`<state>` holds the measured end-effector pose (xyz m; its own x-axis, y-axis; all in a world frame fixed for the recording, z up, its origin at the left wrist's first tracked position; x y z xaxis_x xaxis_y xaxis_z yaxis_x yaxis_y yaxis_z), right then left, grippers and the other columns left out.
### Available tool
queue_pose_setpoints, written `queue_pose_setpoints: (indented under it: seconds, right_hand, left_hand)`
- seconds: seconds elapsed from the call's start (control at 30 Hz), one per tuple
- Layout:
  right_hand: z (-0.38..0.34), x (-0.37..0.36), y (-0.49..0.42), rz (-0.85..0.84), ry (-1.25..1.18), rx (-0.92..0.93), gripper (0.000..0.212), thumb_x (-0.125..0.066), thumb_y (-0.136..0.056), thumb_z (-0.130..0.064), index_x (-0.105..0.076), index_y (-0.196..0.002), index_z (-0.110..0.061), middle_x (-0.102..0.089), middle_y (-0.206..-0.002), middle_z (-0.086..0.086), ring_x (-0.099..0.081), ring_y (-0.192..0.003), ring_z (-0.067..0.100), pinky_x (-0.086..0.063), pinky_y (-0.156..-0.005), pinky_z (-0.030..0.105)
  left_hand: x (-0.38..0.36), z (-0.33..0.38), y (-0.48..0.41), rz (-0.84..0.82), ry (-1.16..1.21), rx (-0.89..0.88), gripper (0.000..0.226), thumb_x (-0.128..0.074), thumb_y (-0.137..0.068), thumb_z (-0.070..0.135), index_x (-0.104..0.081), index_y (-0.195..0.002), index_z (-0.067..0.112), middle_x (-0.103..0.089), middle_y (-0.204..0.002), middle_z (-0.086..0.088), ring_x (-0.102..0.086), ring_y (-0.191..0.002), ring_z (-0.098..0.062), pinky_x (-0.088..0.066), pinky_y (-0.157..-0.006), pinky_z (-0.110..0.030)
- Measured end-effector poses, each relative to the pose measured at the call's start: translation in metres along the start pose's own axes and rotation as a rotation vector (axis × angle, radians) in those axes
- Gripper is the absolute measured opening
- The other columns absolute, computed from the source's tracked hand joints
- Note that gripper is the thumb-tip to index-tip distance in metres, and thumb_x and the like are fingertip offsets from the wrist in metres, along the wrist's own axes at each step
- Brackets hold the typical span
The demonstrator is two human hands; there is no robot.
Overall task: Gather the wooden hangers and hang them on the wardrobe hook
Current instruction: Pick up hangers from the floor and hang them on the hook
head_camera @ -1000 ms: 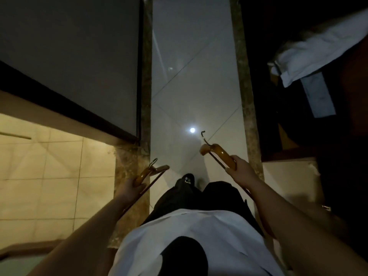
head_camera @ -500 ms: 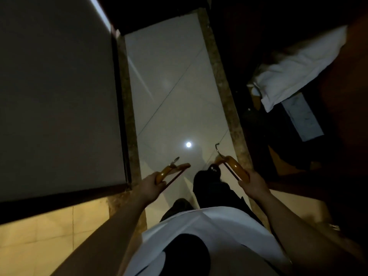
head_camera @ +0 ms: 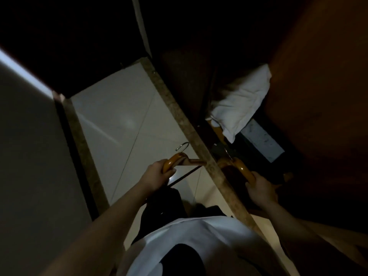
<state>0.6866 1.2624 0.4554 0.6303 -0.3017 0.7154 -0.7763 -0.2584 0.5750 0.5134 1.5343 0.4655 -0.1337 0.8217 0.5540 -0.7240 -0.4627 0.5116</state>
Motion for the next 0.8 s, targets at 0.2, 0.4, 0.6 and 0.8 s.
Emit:
queue_pose_setpoints:
  seconds: [0.2, 0.4, 0.6, 0.8]
  right_hand:
    - [-0.074, 0.042, -0.01, 0.306, -0.011, -0.011, 0.029, -0.055, -0.091, -0.019, -0.055, -0.12, -0.016, -0.064, -0.112, 0.009, -0.06, -0.103, 0.029, -0.042, -0.077, 0.031]
    - [-0.142, 0.091, 0.0, 0.535, -0.118, -0.04, 0.029, -0.056, -0.091, -0.025, -0.051, -0.119, -0.019, -0.064, -0.109, 0.005, -0.061, -0.101, 0.028, -0.038, -0.075, 0.031]
    - [-0.161, 0.128, 0.026, 0.738, -0.213, -0.107, 0.026, -0.059, -0.089, -0.035, -0.053, -0.112, -0.025, -0.064, -0.092, -0.002, -0.063, -0.094, 0.025, -0.042, -0.074, 0.031]
    - [-0.164, 0.196, 0.081, 0.911, -0.292, -0.104, 0.027, -0.061, -0.086, -0.04, -0.057, -0.111, -0.029, -0.058, -0.083, -0.008, -0.06, -0.088, 0.021, -0.046, -0.077, 0.035]
  left_hand:
    - [0.083, 0.074, -0.079, -0.026, -0.389, -0.286, 0.008, -0.066, -0.081, 0.028, -0.062, -0.081, 0.021, -0.066, -0.08, -0.003, -0.064, -0.078, -0.021, -0.053, -0.072, -0.035]
    - [0.126, 0.166, -0.105, -0.097, -0.735, -0.688, 0.016, -0.06, -0.085, 0.036, -0.064, -0.094, 0.023, -0.066, -0.084, 0.001, -0.062, -0.079, -0.017, -0.044, -0.068, -0.029]
    - [0.131, 0.241, -0.079, 0.021, -0.882, -1.404, 0.024, -0.048, -0.083, 0.039, -0.064, -0.084, 0.021, -0.067, -0.069, 0.003, -0.066, -0.059, -0.016, -0.041, -0.051, -0.022]
    - [0.15, 0.318, -0.028, 0.336, -0.776, -1.824, 0.015, -0.062, -0.079, 0.028, -0.052, -0.086, 0.019, -0.065, -0.07, 0.001, -0.063, -0.063, -0.019, -0.041, -0.073, -0.032]
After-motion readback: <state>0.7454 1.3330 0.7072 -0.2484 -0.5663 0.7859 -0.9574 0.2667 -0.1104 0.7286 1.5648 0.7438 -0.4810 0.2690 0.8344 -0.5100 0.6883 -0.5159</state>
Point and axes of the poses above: each hand's wrist, its own y-axis away from the middle knuckle, its own x-axis out of the back of the hand, z = x × y, the point moved 9 cm from there along -y, towards the middle knuckle
